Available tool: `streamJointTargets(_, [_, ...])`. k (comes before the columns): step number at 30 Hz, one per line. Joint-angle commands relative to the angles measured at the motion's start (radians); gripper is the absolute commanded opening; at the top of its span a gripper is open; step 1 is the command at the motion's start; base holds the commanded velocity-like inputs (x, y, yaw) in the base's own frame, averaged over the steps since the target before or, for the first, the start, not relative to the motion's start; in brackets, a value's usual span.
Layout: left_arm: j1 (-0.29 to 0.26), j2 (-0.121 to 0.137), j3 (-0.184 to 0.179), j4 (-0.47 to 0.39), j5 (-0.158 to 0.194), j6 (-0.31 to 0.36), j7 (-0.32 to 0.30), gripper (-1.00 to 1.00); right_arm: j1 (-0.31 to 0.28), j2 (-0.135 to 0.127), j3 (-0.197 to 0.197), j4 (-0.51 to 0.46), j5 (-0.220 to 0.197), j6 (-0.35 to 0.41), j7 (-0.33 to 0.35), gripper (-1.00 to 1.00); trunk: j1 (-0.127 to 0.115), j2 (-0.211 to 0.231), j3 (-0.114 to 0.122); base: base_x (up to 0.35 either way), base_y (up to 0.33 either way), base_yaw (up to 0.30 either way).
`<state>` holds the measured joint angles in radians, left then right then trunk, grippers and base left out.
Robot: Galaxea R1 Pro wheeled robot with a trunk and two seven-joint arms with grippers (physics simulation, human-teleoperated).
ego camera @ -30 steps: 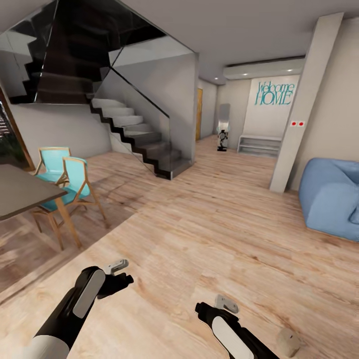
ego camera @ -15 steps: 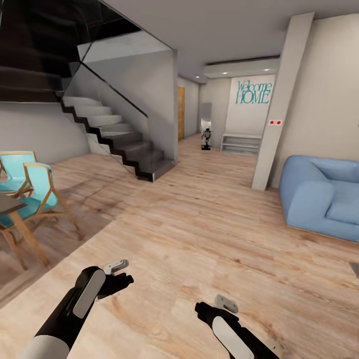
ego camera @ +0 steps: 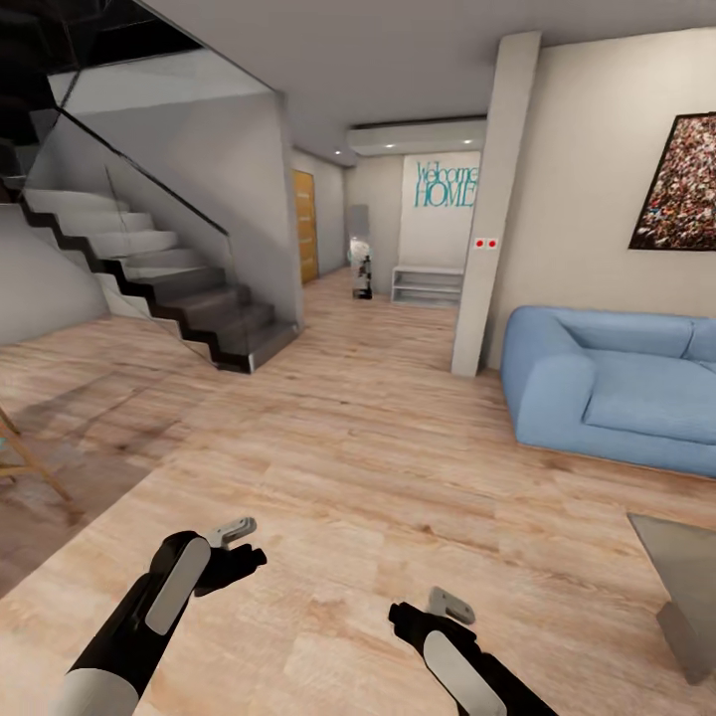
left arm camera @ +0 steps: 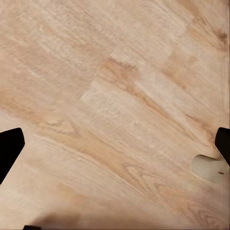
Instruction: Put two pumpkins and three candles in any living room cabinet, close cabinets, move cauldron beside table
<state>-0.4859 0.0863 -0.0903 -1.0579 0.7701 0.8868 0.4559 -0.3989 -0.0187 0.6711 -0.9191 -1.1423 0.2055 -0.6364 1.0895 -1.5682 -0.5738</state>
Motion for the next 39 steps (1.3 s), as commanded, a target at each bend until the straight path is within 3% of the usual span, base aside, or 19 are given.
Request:
streamJointTargets(1, [0.000,0.001,-0.003,-0.002,0.010,0.001,0.010,1.00,-0.001,-0.001,0.004,-0.001,-0.009,0.003,-0.006,1.00,0.001,-0.001,-0.001,0.290,-0.199,-0.288])
streamJointTargets(7, [0.000,0.001,-0.003,-0.002,0.011,0.001,0.010,1.00,-0.001,-0.001,0.003,0.001,-0.037,0.004,-0.009,1.00,0.001,-0.001,-0.001,0.294,-0.171,-0.288])
streamJointTargets(19, [0.000,0.003,-0.003,-0.002,0.011,0.001,0.010,1.00,-0.001,-0.003,0.002,0.003,-0.040,0.003,-0.011,1.00,0.001,-0.001,-0.001,0.307,-0.115,-0.288])
streamJointTargets(39, [0.000,0.004,-0.002,-0.001,0.009,0.001,0.010,1.00,-0.001,-0.003,0.003,0.002,-0.038,0.003,-0.011,1.00,0.001,-0.001,-0.001,0.116,0.004,-0.205])
